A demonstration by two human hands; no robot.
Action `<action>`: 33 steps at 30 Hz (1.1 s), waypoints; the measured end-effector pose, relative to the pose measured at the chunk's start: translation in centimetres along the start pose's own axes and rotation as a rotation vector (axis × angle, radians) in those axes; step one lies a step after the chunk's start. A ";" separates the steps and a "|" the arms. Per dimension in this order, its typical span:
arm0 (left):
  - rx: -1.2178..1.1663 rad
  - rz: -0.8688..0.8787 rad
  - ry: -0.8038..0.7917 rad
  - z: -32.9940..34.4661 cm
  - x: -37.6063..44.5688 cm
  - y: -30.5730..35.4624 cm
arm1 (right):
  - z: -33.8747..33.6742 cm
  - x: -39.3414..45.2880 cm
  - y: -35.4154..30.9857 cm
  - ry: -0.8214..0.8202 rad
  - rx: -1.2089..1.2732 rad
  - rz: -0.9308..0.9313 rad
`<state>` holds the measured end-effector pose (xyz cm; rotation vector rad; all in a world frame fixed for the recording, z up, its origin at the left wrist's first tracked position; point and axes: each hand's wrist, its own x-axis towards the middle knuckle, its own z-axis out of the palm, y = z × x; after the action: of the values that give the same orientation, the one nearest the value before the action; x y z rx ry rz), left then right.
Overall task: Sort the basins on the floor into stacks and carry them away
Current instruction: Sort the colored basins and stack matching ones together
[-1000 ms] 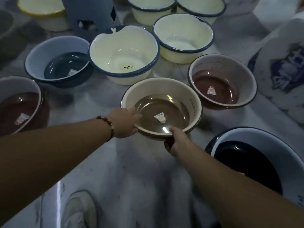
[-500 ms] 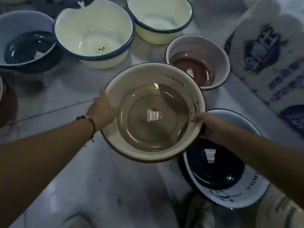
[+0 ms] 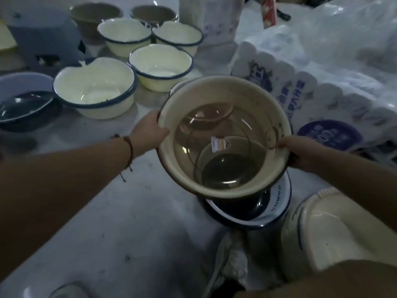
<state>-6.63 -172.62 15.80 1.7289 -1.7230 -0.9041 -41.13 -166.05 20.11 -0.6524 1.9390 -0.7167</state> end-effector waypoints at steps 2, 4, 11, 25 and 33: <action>0.025 0.004 -0.043 2.3 -2.5 1.6 | -2.2 -0.1 2.3 0.064 -0.102 0.007; 0.007 0.001 -0.083 4.6 -4.2 2.1 | -3.8 -0.3 4.4 0.100 -0.149 0.023; 0.041 -0.013 -0.179 10.9 -5.1 0.0 | -4.7 2.8 9.0 0.082 -0.301 -0.014; 0.222 -0.078 -0.223 11.3 -0.8 -7.3 | 4.6 7.3 12.5 0.022 -0.271 0.194; 0.573 -0.164 -0.417 6.3 -1.9 -11.1 | 7.5 6.8 9.1 -0.118 -0.848 -0.109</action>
<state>-4.34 -169.70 3.41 2.1839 -2.3089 -0.9524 -38.62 -166.11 6.73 -1.2781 2.0697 0.1297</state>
